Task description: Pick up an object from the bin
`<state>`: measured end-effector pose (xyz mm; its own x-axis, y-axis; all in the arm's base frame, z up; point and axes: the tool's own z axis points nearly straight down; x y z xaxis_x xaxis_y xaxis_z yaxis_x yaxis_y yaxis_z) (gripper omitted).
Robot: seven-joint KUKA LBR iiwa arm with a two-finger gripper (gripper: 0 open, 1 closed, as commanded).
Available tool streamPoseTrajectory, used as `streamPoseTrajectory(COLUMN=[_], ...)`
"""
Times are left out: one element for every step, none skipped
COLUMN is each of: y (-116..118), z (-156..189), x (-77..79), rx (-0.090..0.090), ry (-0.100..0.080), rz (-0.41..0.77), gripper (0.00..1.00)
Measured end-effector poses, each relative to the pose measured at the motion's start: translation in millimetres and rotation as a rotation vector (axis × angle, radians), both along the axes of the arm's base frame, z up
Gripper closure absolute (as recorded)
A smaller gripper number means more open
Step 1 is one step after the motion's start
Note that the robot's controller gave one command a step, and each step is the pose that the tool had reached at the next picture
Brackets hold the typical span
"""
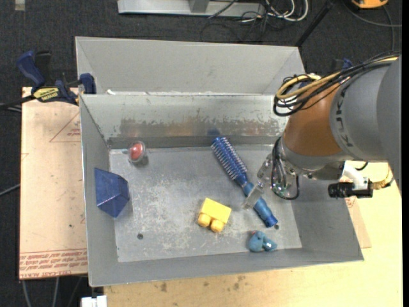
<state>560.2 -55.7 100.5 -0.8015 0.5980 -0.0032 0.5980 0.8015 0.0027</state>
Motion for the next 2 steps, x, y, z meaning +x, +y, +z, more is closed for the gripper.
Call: streamPoseTrajectory(y=[12, 35], z=[-1, -32], x=[15.1, 51.8], rx=[0.0, 0.001], ry=[0.002, 0.003], rz=[-0.277, -0.412], gripper=[0.0, 0.0])
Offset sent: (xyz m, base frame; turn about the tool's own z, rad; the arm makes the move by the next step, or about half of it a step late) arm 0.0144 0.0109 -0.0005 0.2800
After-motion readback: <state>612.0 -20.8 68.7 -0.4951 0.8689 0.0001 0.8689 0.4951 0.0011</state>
